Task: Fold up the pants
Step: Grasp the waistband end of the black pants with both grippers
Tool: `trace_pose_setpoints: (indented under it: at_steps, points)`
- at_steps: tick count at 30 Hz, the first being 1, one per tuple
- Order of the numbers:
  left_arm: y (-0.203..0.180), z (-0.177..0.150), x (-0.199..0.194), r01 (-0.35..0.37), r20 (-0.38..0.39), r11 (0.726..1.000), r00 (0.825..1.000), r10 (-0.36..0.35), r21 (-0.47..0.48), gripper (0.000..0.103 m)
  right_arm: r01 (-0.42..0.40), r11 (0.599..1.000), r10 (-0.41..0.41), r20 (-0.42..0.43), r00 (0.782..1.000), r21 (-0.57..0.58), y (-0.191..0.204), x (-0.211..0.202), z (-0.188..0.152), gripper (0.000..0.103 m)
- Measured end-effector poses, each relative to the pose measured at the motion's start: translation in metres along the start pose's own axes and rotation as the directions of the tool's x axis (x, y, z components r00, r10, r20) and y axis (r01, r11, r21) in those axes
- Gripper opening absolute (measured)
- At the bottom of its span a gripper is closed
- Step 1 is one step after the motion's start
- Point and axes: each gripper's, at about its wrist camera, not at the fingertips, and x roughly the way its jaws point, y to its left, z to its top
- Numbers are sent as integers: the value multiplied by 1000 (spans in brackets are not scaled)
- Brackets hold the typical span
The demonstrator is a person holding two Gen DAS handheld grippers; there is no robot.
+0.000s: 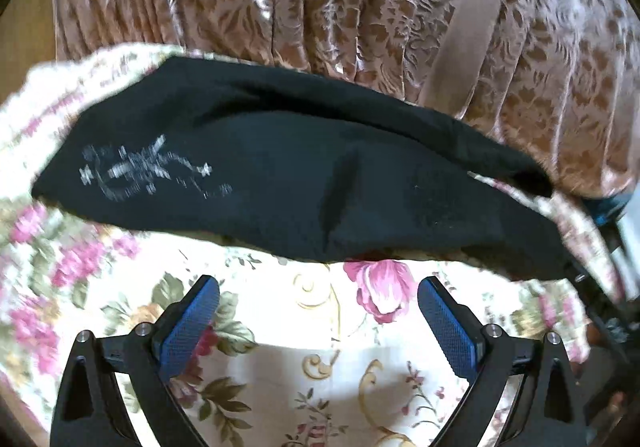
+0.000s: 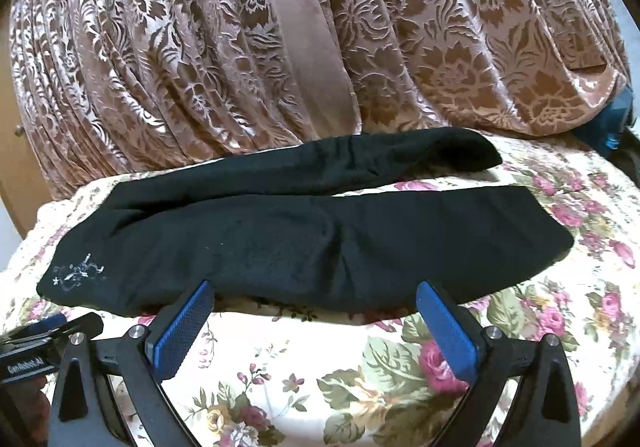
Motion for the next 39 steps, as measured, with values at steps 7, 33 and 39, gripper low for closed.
trace_pose_setpoints:
  at_steps: [7,33,39]
  points:
    - [44,-4,6,20,28,984,999,-15,-176,100,77,992,-65,-115,991,101,-49,16,0,97]
    - [198,24,6,37,235,847,966,104,-529,92,-108,605,199,-18,980,789,-242,80,-24,33]
    - [225,30,9,83,264,813,960,90,-576,89,-183,552,252,47,967,813,-255,92,-33,10]
